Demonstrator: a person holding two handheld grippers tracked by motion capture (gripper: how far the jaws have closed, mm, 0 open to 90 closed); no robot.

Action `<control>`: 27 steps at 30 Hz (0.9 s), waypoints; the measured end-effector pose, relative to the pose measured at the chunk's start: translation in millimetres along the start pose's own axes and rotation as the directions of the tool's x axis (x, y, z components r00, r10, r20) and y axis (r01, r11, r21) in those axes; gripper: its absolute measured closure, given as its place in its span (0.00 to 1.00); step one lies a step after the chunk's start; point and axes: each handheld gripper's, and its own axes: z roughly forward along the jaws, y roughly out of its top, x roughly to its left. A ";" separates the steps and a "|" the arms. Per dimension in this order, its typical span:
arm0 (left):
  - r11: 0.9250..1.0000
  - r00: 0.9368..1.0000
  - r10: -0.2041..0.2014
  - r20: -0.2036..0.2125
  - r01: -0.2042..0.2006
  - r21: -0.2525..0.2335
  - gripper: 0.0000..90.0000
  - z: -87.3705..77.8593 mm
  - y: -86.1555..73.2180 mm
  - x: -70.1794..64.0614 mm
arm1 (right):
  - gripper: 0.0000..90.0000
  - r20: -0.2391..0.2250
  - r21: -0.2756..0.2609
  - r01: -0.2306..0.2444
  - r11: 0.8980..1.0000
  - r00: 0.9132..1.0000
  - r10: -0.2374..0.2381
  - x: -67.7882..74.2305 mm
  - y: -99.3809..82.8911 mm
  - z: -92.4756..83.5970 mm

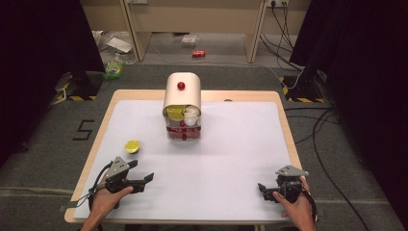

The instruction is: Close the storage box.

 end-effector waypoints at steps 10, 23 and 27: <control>0.999 1.000 0.026 0.002 -0.026 0.026 0.17 2.2 -9.4 -5.1 | 0.00 -0.001 0.000 -0.001 1.000 1.000 0.001 0.0 0.0 0.1; 0.996 0.998 0.055 0.007 -0.056 0.064 0.17 -3.9 -14.1 -11.6 | 0.00 -0.001 0.000 0.000 1.000 1.000 0.000 -0.1 0.0 0.1; 0.996 0.998 0.063 -0.005 -0.063 0.066 0.17 -7.3 -16.4 -12.2 | 0.00 -0.001 0.000 -0.001 1.000 1.000 0.001 0.0 0.0 0.1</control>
